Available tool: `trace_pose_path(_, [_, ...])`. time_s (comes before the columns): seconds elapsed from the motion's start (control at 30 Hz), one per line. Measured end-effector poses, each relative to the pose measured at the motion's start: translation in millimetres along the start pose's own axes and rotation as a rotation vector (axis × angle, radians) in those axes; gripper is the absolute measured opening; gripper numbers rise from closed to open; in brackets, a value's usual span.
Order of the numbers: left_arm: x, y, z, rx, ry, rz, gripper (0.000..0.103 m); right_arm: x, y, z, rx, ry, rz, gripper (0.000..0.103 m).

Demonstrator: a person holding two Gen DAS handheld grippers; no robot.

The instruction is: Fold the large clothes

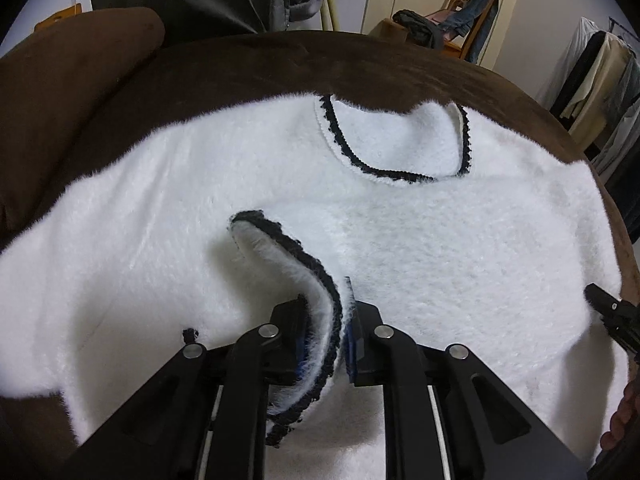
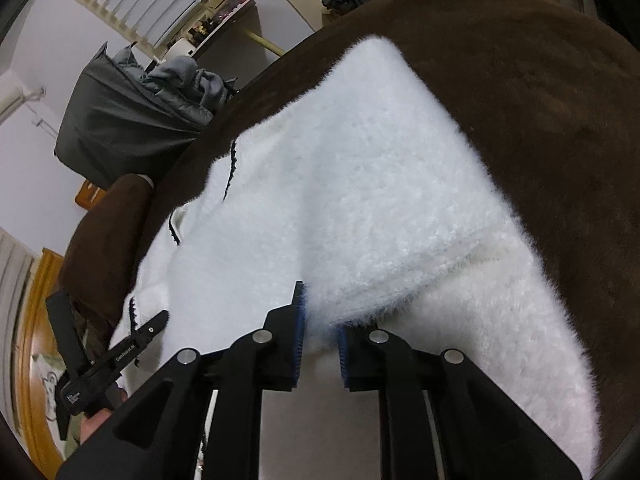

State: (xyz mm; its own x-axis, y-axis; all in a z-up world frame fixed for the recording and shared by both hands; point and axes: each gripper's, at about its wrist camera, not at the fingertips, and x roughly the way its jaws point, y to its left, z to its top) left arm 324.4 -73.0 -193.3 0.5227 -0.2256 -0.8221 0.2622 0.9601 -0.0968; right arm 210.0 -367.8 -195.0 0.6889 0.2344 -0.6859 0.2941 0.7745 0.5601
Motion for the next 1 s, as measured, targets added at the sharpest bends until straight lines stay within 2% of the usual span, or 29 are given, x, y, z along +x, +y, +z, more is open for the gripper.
trace_pose_path(0.2, [0,5,-3,-0.014,0.006,-0.015,0.022,0,1,-1,-0.001,0.005,-0.008,0.019])
trace_pose_path(0.27, [-6,12,-2,-0.029,0.021,-0.014,0.033,-5,3,-1,-0.004,0.0,0.0,0.041])
trace_pose_path(0.33, [-14,22,1,-0.058,0.024,0.001,0.042,-13,9,0,-0.03,-0.017,0.009,0.046])
trace_pose_path(0.4, [-24,33,2,-0.069,0.017,0.025,0.042,-20,16,0,-0.067,-0.022,-0.006,0.054])
trace_pose_path(0.43, [-31,41,1,-0.077,0.012,0.041,0.047,-24,21,-1,-0.084,-0.022,-0.012,0.058])
trace_pose_path(0.47, [-38,49,1,-0.088,0.01,0.051,0.059,-28,26,-3,-0.105,-0.022,-0.022,0.064])
trace_pose_path(0.57, [-67,76,-6,-0.124,-0.014,0.095,0.073,-35,41,-9,-0.167,-0.024,-0.044,0.077])
trace_pose_path(0.6, [-82,89,-12,-0.149,-0.026,0.114,0.075,-38,48,-12,-0.192,-0.028,-0.048,0.077])
trace_pose_path(0.67, [-102,109,-21,-0.194,-0.049,0.146,0.091,-43,65,-19,-0.263,-0.034,-0.06,0.082])
trace_pose_path(0.8, [-145,159,-54,-0.319,-0.145,0.248,0.096,-44,95,-33,-0.369,-0.027,-0.049,0.083])
trace_pose_path(1.0, [-178,221,-101,-0.493,-0.195,0.366,0.096,-34,133,-55,-0.446,0.011,0.013,0.087])
